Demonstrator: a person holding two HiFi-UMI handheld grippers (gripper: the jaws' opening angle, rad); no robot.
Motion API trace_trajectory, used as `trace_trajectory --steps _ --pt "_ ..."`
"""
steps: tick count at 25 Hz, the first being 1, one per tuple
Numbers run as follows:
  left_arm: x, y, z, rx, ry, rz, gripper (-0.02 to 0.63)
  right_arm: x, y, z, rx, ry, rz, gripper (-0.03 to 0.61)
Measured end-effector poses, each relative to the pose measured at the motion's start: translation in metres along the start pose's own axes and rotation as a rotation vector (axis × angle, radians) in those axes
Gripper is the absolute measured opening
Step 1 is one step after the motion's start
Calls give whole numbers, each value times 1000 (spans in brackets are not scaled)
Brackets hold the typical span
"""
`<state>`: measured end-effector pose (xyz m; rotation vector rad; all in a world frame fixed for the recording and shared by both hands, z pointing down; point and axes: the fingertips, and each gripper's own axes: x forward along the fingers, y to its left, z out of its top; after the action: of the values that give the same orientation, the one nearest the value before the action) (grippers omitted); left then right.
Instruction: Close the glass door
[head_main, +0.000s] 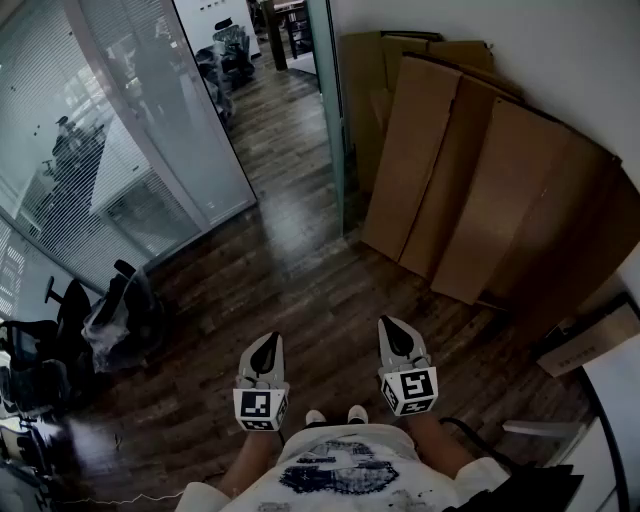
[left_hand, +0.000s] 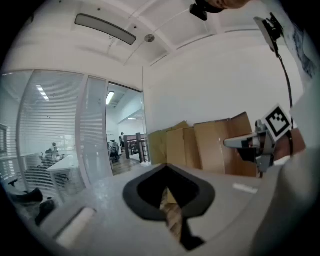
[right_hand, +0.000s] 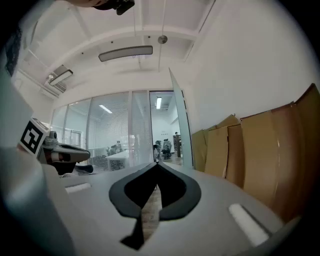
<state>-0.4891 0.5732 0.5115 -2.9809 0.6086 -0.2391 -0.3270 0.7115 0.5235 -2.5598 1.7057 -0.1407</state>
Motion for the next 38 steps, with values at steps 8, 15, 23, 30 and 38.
trace_trajectory --steps 8,15,23,30,38 --pt "2 -9 -4 -10 26 19 0 -4 -12 -3 7 10 14 6" --pt "12 -5 -4 -19 25 27 0 8 -15 0 -2 8 27 7" --pt "32 10 -9 -34 35 39 0 24 -23 1 -28 0 6 8" --pt "54 28 -9 -33 18 35 0 47 -30 -5 -26 21 -10 8" --pt "98 60 -14 -37 33 28 0 97 -36 -12 -24 46 -19 8"
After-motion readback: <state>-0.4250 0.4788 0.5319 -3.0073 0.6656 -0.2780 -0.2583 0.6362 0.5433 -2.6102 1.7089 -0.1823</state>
